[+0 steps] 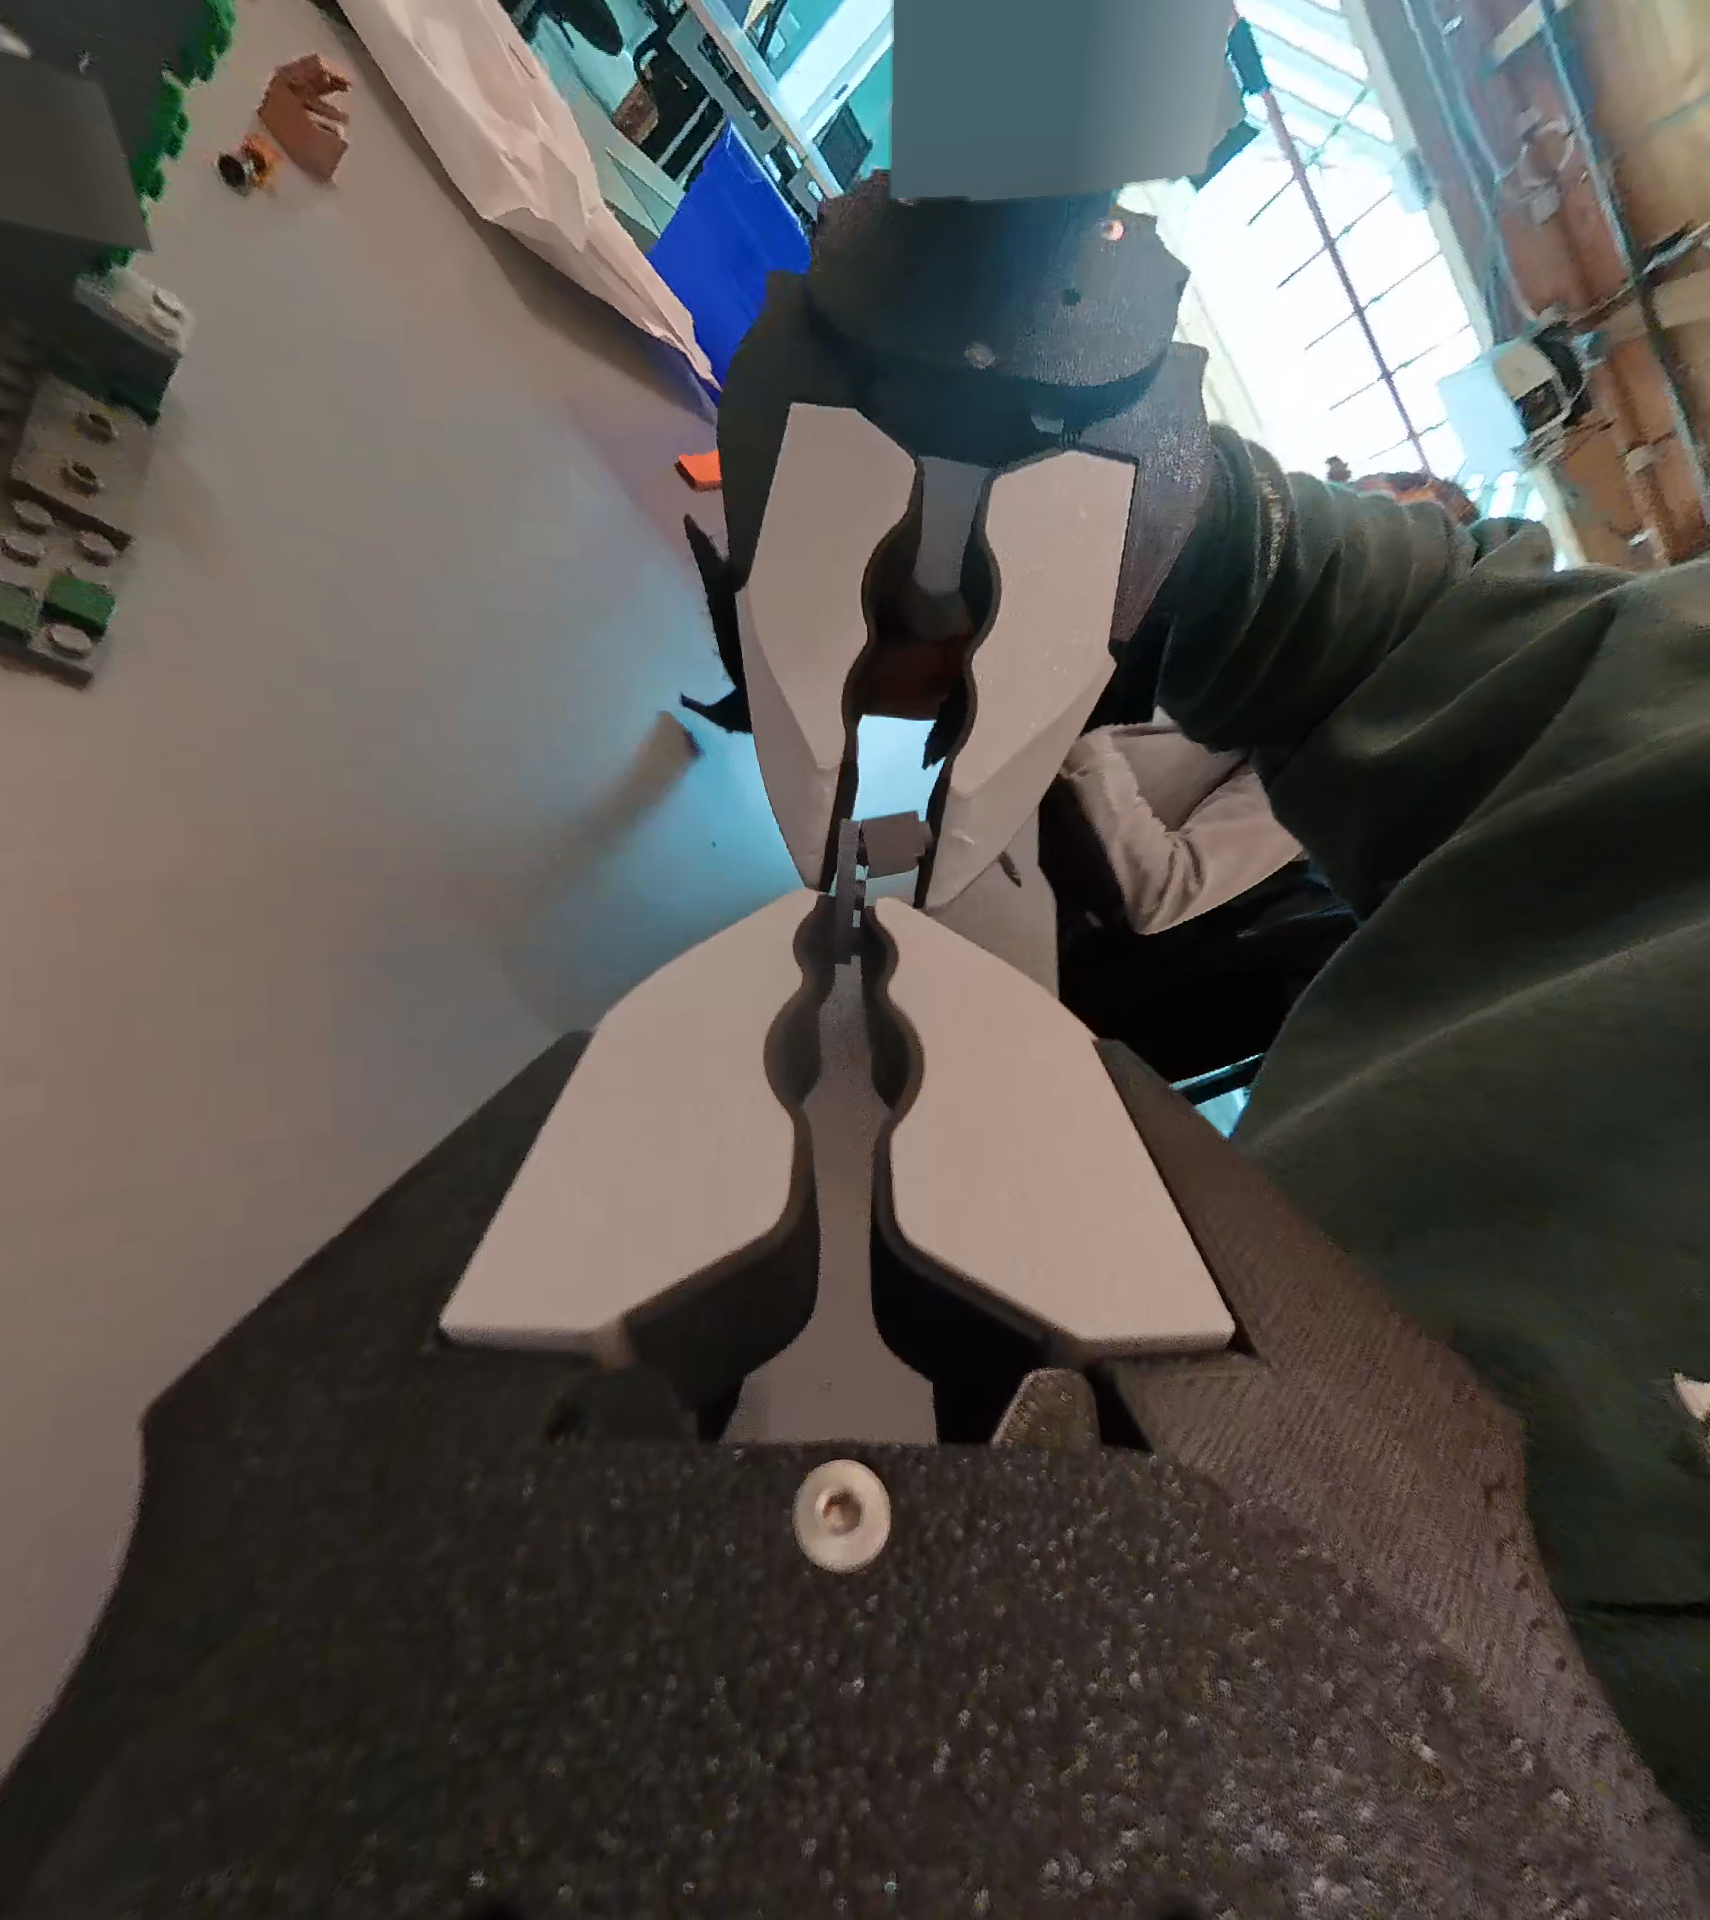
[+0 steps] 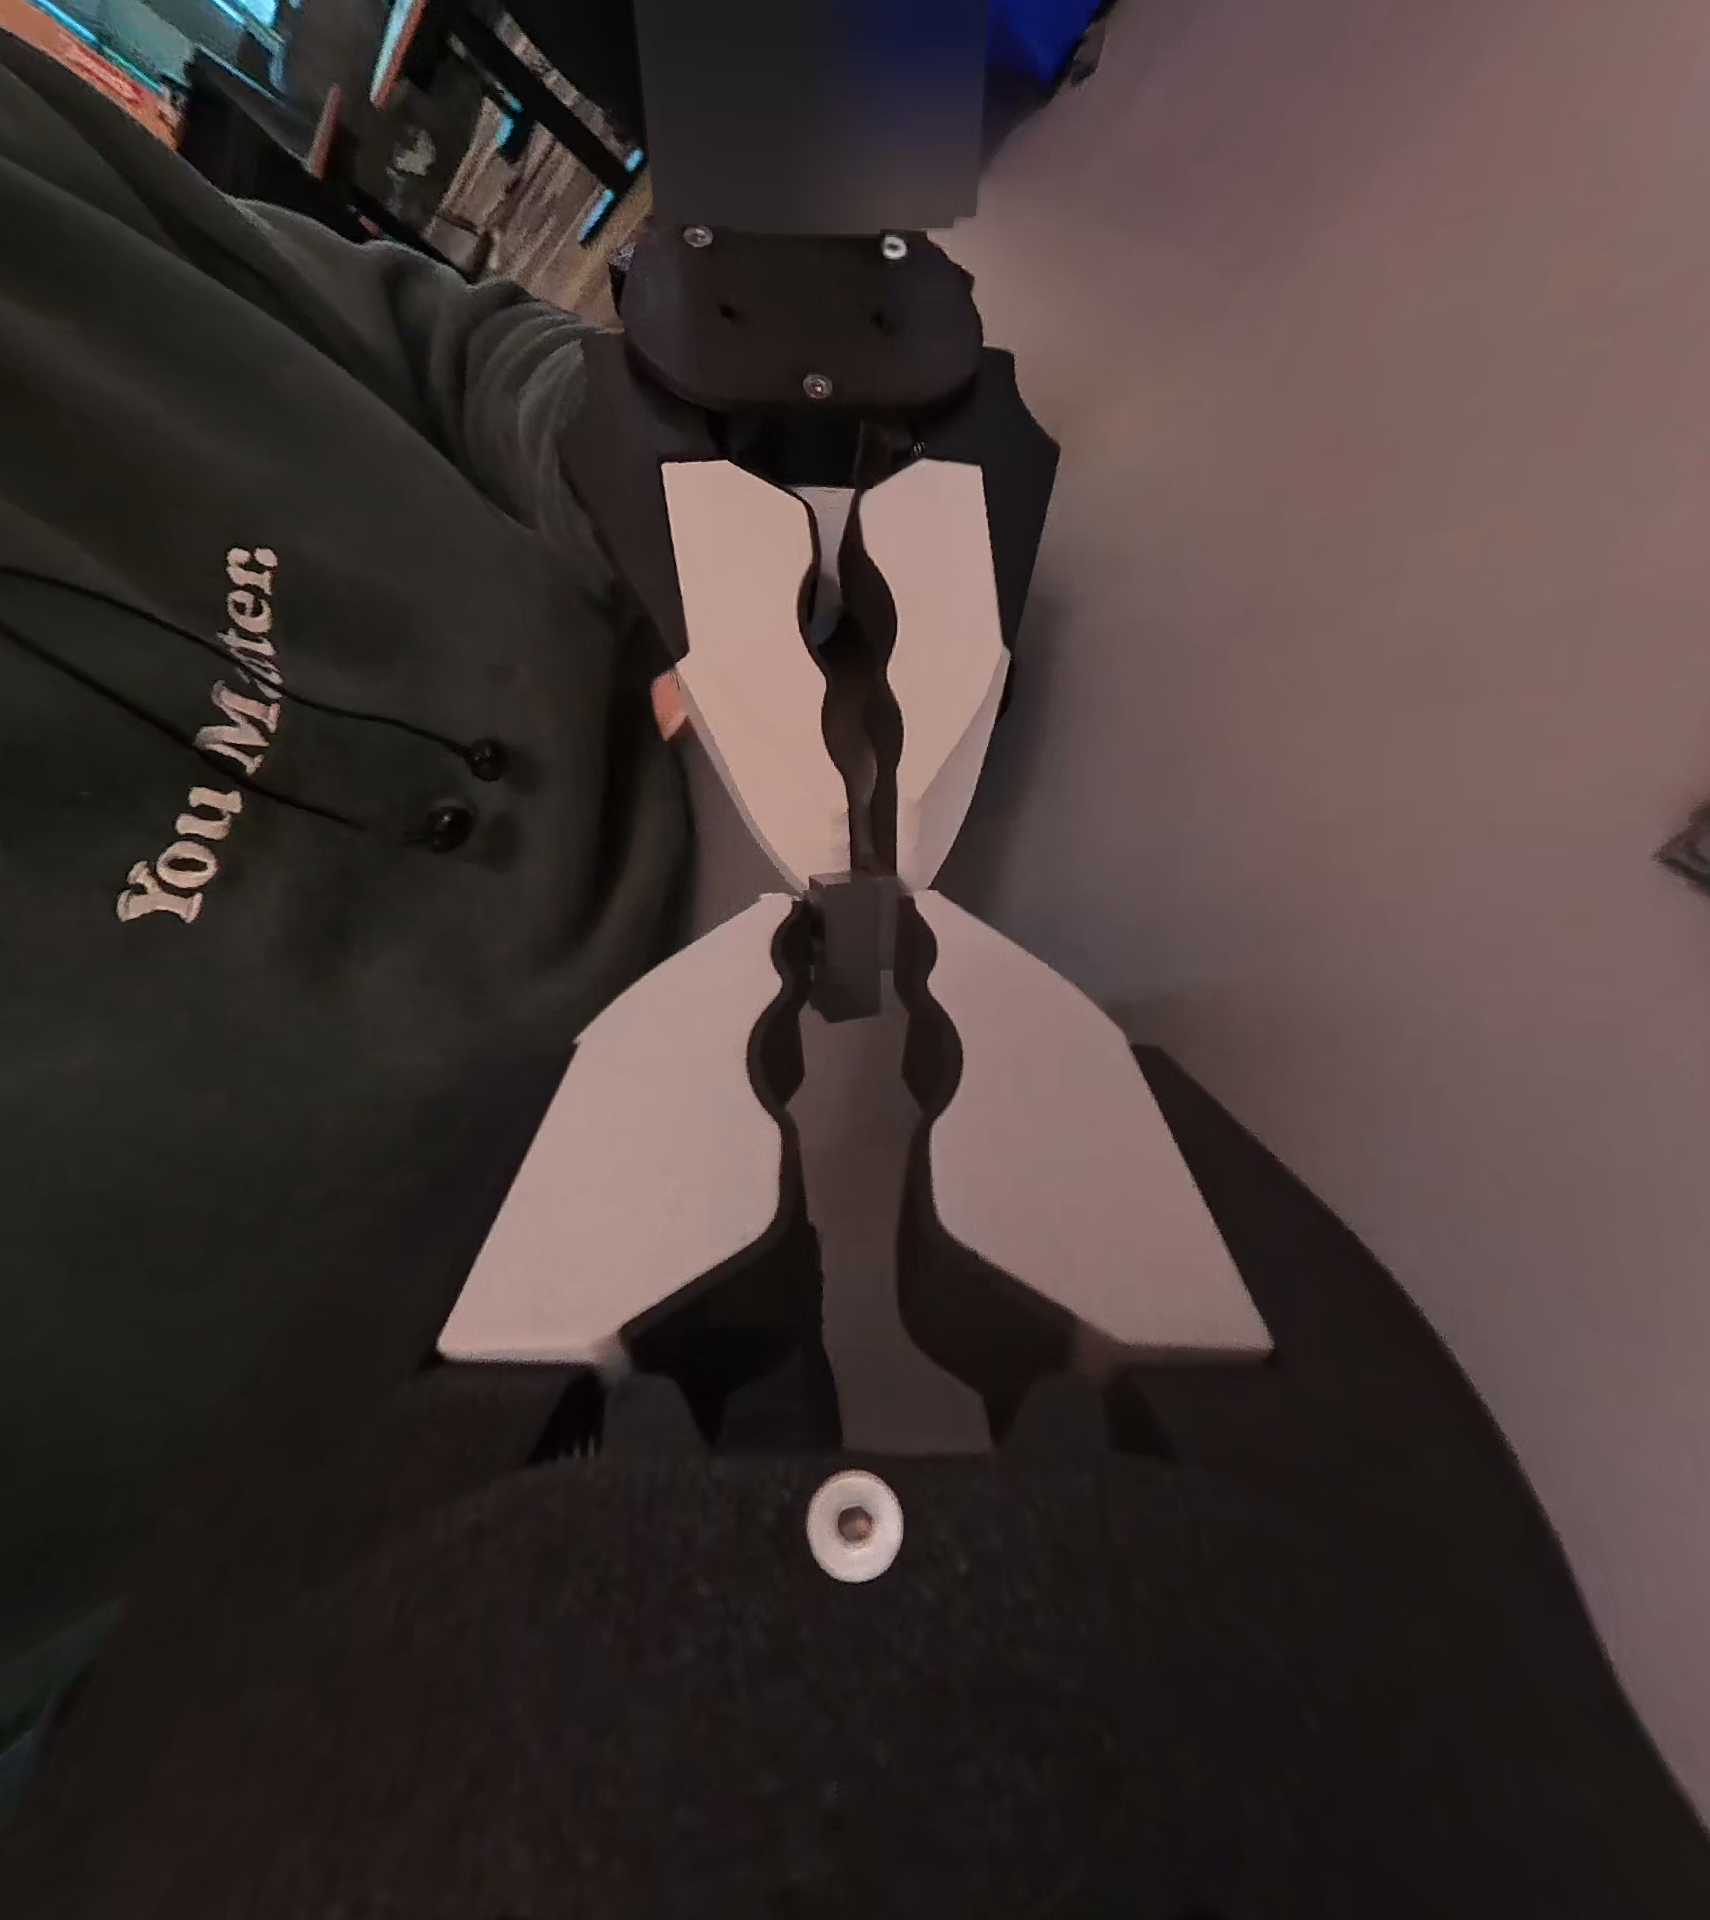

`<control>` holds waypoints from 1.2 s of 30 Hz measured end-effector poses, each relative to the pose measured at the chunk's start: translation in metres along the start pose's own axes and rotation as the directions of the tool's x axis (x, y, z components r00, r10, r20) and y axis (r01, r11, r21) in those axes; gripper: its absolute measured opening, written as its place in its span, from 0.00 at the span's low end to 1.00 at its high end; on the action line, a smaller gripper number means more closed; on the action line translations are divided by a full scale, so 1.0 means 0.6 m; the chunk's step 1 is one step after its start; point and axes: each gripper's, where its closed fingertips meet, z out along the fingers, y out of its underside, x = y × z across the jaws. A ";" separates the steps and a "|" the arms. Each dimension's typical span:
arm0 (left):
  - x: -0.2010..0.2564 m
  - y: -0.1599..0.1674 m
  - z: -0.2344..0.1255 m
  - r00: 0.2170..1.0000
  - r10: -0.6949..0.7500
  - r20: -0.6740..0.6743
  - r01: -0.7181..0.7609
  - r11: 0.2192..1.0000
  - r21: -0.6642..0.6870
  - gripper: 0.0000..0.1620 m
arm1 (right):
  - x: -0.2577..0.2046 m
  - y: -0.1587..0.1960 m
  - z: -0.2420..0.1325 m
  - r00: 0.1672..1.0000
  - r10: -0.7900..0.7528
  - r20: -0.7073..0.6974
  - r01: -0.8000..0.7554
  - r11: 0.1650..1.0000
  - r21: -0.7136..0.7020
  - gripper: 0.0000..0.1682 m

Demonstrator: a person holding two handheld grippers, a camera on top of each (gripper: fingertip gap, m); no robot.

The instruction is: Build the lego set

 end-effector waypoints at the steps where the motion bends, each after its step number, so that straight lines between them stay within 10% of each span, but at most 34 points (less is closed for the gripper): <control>1: 0.001 0.003 0.001 0.999 0.031 0.010 -0.031 0.999 -0.015 0.02 | -0.002 0.003 0.000 0.999 -0.028 -0.017 0.028 1.000 -0.011 0.09; 20: 0.044 0.005 0.006 0.905 0.421 0.052 -0.419 0.907 -0.053 0.03 | -0.039 0.004 -0.008 0.947 -0.274 -0.169 0.288 0.955 0.066 0.09; 36: 0.047 -0.014 -0.010 0.899 0.437 0.002 -0.437 0.899 -0.009 0.06 | -0.046 -0.025 -0.013 0.938 -0.224 -0.266 0.293 0.920 0.261 0.09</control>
